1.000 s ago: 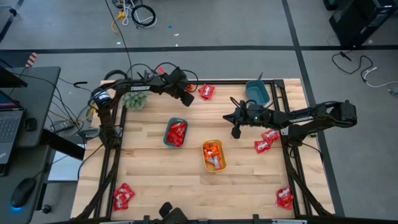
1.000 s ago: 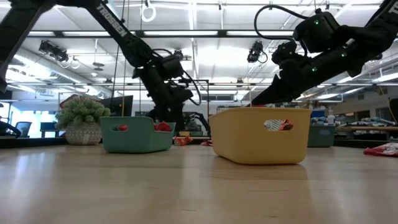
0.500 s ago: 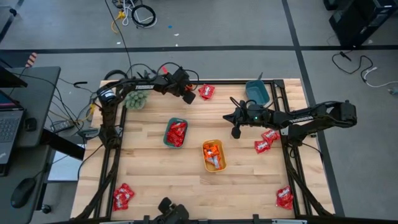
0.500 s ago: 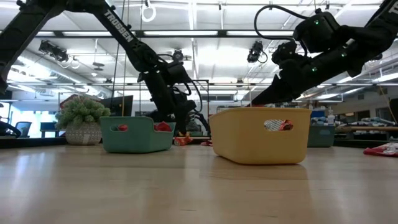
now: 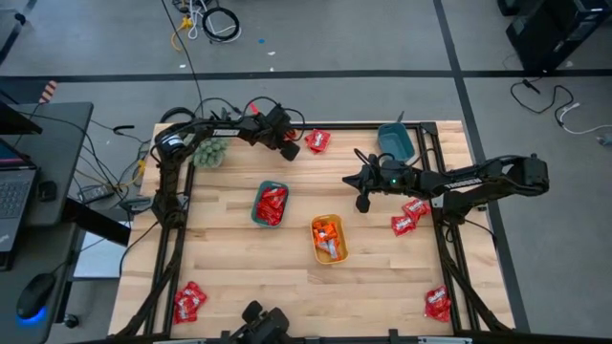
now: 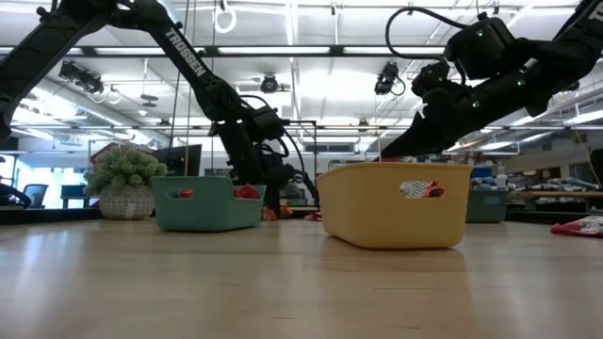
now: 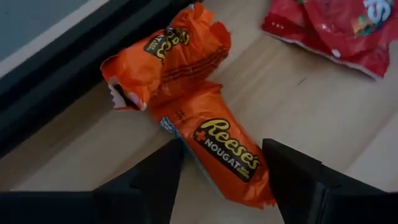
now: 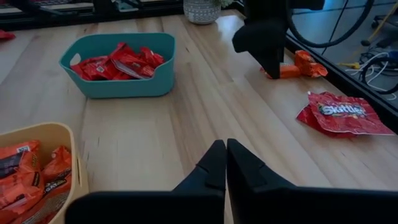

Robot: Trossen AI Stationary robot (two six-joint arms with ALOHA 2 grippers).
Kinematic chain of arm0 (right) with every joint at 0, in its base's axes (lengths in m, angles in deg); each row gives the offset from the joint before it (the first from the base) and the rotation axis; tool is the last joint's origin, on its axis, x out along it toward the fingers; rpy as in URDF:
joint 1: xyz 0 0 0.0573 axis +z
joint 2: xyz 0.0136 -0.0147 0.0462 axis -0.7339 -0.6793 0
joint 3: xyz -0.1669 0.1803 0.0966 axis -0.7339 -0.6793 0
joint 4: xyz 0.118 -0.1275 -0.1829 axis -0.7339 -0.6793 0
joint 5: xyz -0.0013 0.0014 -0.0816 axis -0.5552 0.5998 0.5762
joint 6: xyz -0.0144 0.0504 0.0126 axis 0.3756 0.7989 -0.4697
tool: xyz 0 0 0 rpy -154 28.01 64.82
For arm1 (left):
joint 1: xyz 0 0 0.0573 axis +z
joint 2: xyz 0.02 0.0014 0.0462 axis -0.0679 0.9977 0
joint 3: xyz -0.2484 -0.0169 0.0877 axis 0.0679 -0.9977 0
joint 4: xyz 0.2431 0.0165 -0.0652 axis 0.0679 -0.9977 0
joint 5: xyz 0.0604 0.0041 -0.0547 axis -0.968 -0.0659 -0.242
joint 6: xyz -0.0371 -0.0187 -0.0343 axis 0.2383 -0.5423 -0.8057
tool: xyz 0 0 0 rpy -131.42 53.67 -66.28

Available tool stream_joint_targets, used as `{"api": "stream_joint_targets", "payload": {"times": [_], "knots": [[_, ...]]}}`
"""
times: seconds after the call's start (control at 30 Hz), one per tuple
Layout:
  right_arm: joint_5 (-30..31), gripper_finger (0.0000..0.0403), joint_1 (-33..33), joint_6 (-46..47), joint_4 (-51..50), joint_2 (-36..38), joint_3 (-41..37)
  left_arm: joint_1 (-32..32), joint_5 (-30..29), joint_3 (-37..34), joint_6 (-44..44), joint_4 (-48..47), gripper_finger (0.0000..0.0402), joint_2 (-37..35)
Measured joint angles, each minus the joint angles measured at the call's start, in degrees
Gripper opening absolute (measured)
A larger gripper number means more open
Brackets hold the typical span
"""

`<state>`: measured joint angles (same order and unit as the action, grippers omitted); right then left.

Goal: Sort candy
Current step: Put the orange candy into the yellow bin

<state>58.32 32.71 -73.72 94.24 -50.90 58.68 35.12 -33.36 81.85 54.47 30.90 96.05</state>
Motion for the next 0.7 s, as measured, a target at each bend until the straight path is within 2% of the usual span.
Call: {"api": "stream_joint_targets", "payload": {"times": [0.13,0.43,0.53,0.7], "knots": [[0.0,0.0001,0.0,0.0,0.0,0.0,0.0,0.0,-1.1,0.3,4.4,-2.5,0.0183,-0.5],[0.1,0.0001,0.0,0.0,-0.3,0.0,0.0,-2.1,-1.8,5.2,14.6,-10.5,0.0031,-1.6],[2.1,0.0002,0.0,-0.1,-1.2,0.0,0.0,-3.7,-0.8,6.3,17.3,-13.4,0.0016,-3.3],[5.0,0.0,0.0,0.0,-3.6,0.0,0.0,-8.3,0.9,6.1,21.0,-17.2,0.0017,-9.3]]}}
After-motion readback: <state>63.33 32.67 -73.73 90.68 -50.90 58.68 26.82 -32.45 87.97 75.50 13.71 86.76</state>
